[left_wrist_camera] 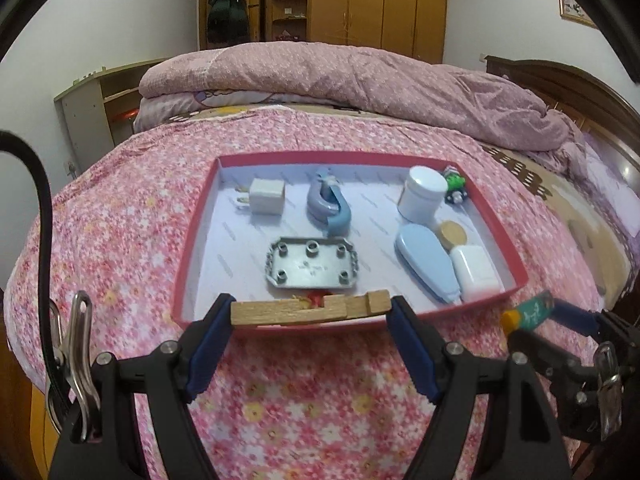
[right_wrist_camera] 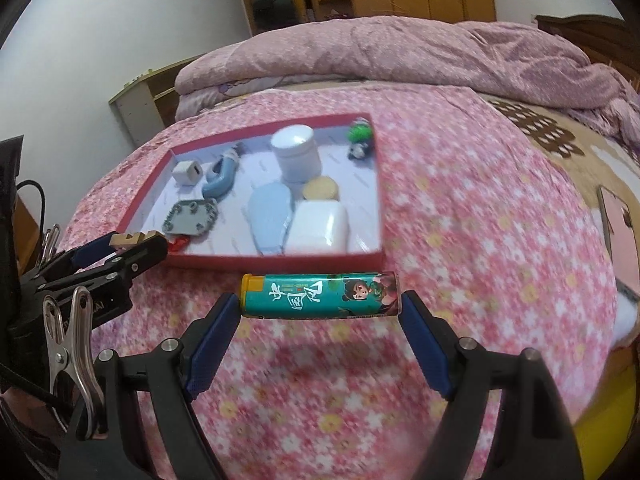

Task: Organize rigid objects
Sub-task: 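Lift and carry the wooden piece and green bar over the red tray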

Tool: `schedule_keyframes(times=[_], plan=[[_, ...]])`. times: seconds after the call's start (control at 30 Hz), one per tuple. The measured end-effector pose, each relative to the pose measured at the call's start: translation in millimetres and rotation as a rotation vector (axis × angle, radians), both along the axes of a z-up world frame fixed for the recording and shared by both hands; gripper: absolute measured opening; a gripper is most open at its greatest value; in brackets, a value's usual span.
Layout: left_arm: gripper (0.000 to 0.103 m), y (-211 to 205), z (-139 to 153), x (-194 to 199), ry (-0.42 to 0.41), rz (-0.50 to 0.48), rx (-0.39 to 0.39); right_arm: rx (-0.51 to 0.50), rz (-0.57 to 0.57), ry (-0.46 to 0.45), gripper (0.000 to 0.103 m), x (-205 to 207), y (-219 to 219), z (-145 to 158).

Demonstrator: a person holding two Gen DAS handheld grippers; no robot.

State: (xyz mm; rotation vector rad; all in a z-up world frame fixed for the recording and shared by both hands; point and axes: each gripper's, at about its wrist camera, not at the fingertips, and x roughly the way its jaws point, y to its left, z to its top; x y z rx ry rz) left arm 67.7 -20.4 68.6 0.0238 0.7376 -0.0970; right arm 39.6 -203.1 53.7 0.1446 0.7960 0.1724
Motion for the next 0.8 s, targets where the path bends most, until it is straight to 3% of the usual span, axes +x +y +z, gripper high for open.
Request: schedule_keyframes(times=[0.3, 0.8], plan=[[0.081, 9, 4, 34, 0.064, -0.010, -0.056, -0.021, 0.021, -0.023, 0.083, 27, 13, 8], [0.081, 17, -8, 79, 0.104, 0.023, -0.066, -0.041, 0.008, -0.037, 0.083, 72, 28, 7]])
